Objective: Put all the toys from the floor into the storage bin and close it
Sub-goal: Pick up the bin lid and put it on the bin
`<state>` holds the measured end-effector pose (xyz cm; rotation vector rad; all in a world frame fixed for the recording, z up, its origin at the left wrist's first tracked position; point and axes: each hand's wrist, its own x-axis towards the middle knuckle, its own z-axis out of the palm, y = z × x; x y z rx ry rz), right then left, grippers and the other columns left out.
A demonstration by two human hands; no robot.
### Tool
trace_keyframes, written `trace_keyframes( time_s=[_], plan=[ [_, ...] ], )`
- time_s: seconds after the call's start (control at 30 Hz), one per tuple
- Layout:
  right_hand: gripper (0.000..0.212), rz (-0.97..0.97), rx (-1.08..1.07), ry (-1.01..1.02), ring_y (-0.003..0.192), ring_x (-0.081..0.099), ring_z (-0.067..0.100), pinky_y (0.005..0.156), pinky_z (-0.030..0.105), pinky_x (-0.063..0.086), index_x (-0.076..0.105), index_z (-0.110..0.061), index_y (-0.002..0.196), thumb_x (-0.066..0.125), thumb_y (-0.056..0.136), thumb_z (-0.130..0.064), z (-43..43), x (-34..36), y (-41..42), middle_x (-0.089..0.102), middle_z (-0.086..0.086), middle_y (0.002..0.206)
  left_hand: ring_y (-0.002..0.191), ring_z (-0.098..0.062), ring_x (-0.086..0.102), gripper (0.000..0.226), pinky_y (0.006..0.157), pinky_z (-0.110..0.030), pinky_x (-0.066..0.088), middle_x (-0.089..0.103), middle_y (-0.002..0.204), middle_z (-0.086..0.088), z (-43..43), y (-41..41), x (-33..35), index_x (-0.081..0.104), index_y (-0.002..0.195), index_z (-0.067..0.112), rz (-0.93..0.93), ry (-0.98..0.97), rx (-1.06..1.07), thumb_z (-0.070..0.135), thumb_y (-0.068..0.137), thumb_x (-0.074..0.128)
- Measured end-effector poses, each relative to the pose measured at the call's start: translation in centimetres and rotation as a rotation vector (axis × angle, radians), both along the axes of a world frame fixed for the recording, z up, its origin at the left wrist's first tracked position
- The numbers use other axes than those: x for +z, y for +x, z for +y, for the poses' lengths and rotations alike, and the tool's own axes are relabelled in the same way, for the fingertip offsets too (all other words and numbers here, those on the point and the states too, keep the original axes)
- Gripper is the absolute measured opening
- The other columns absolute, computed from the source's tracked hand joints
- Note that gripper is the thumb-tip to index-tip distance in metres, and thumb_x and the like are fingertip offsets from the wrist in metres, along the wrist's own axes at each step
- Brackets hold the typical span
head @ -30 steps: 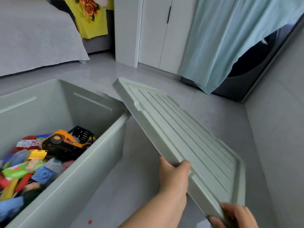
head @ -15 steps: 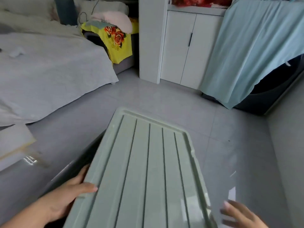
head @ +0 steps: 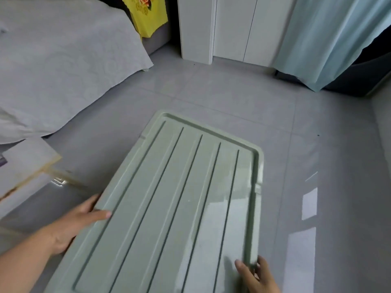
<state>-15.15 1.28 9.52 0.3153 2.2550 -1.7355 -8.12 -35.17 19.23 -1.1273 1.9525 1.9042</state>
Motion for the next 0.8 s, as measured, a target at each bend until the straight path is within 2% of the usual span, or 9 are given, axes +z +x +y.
trace_keyframes(
  time_s=[0.1,0.2,0.27,0.33,0.43,0.5,0.6,0.7,0.8],
  plan=[
    [0.058,-0.218,0.03,-0.002,0.072,0.058,0.012,0.05,0.003,0.043,0.046,-0.007,0.118,0.076,0.069,0.002,-1.3,1.0,-0.1,0.059,0.005,0.088,0.07,-0.007,0.066,0.018,0.061,-0.007,0.046,0.07,0.089,-0.011,-1.8,-0.6,-1.7,0.063,0.104,0.008,-0.062,-0.413,-0.018,0.003,0.086,0.06],
    [0.057,-0.274,0.126,0.091,0.065,0.058,0.002,0.053,0.002,0.043,0.046,-0.004,0.123,0.073,0.073,0.003,-3.0,2.0,0.7,0.055,-0.005,0.083,0.088,-0.028,0.059,0.026,0.075,-0.025,0.042,0.064,0.091,-0.022,-2.6,-1.4,-3.9,0.06,0.107,-0.013,-0.166,-0.638,-0.012,0.006,0.089,0.059],
    [0.054,-0.272,0.147,0.122,0.063,0.061,-0.002,0.053,0.003,0.043,0.046,-0.008,0.124,0.071,0.076,-0.001,-3.7,2.0,1.4,0.056,-0.01,0.086,0.11,-0.04,0.054,0.038,0.092,-0.04,0.038,0.059,0.117,-0.031,-2.9,-1.7,-4.9,0.051,0.125,-0.013,-0.223,-0.675,0.002,0.004,0.091,0.055],
    [0.054,-0.272,0.147,0.157,0.067,0.059,-0.002,0.054,0.003,0.043,0.042,-0.012,0.129,0.067,0.081,-0.007,-4.2,2.3,1.8,0.056,-0.012,0.091,0.122,-0.042,0.048,0.043,0.101,-0.041,0.034,0.05,0.132,-0.03,-3.3,-1.5,-5.9,0.045,0.134,-0.006,-0.266,-0.68,-0.037,0.004,0.092,0.051],
    [0.053,-0.248,0.166,0.26,0.085,0.061,0.008,0.065,0.007,0.044,0.035,-0.02,0.137,0.058,0.09,-0.021,-4.8,2.1,2.1,0.06,0.001,0.11,0.131,-0.038,0.04,0.049,0.105,-0.039,0.03,0.042,0.142,-0.024,-3.9,-0.5,-7.3,0.038,0.141,0.002,-0.319,-0.615,-0.081,0.008,0.094,0.05],
    [0.055,-0.301,0.177,0.31,0.111,0.057,0.022,0.078,0.023,0.041,0.025,-0.025,0.143,0.05,0.094,-0.028,-5.1,1.9,2.2,0.057,0.004,0.125,0.135,-0.036,0.035,0.051,0.108,-0.038,0.027,0.037,0.147,-0.02,-4.0,0.2,-7.9,0.033,0.144,0.007,-0.33,-0.588,-0.107,0.013,0.095,0.049],
    [0.057,-0.378,0.13,0.335,0.119,0.051,0.027,0.082,0.028,0.038,0.017,-0.027,0.146,0.044,0.096,-0.032,-5.7,1.7,2.2,0.052,0.006,0.132,0.138,-0.033,0.031,0.052,0.11,-0.037,0.023,0.033,0.15,-0.017,-4.3,0.6,-8.4,0.029,0.146,0.01,-0.286,-0.562,-0.11,0.016,0.097,0.045],
    [0.057,-0.407,0.11,0.338,0.115,0.053,0.027,0.08,0.027,0.038,0.017,-0.032,0.146,0.043,0.095,-0.036,-5.8,1.2,2.3,0.056,0.004,0.125,0.14,-0.032,0.029,0.052,0.111,-0.036,0.021,0.03,0.152,-0.015,-4.6,0.8,-8.8,0.023,0.148,0.013,-0.276,-0.542,-0.15,0.02,0.099,0.04],
    [0.062,-0.484,0.106,0.253,0.107,0.053,0.026,0.088,0.03,0.041,0.017,-0.033,0.146,0.044,0.092,-0.048,-5.2,1.5,2.6,0.054,-0.002,0.094,0.137,-0.035,0.032,0.053,0.111,-0.039,0.024,0.034,0.15,-0.017,-5.2,1.0,-9.6,0.019,0.15,0.02,-0.321,-0.562,-0.178,0.026,0.1,0.038]
  ],
)
